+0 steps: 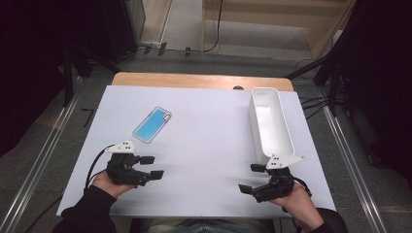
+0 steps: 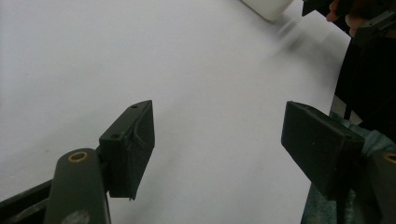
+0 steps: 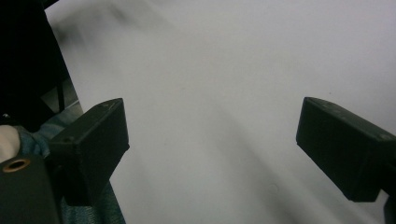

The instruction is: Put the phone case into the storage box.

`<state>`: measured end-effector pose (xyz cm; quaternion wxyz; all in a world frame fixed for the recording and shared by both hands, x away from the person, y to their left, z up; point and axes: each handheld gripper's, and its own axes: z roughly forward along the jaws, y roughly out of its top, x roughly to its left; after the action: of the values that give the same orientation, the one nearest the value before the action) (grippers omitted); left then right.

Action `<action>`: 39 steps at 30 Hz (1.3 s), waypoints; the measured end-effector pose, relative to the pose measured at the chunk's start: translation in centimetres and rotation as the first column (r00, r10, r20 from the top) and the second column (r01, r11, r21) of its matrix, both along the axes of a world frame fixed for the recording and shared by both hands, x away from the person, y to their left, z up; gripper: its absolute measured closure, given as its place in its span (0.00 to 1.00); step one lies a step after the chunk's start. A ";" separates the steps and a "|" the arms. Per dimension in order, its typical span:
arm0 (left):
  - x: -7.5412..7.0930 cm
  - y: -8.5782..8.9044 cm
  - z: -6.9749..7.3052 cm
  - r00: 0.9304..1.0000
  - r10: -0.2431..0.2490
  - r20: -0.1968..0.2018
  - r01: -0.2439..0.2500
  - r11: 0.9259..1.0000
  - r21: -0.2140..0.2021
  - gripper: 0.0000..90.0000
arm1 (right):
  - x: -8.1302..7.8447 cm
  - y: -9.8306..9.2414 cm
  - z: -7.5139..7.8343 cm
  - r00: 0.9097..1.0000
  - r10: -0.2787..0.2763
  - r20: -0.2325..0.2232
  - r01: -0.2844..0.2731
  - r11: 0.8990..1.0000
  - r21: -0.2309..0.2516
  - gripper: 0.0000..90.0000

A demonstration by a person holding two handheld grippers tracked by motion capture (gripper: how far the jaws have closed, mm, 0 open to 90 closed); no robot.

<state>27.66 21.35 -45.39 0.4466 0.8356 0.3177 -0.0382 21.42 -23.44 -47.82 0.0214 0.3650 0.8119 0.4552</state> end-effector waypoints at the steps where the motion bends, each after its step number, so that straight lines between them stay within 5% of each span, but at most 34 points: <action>1: 0.0 0.0 0.0 1.000 -0.001 0.001 0.001 1.000 0.002 0.29 | 0.0 0.0 0.0 1.000 0.000 0.000 0.000 1.000 0.000 0.09; 39: 0.1 0.1 -0.1 1.000 0.007 -0.009 -0.007 1.000 0.016 0.28 | 0.1 0.0 0.0 0.999 0.000 -0.033 0.000 1.000 0.008 0.09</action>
<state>27.75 21.47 -45.47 0.4385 0.8378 0.3230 -0.0379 21.48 -23.43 -47.83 0.0063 0.3726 0.8102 0.4523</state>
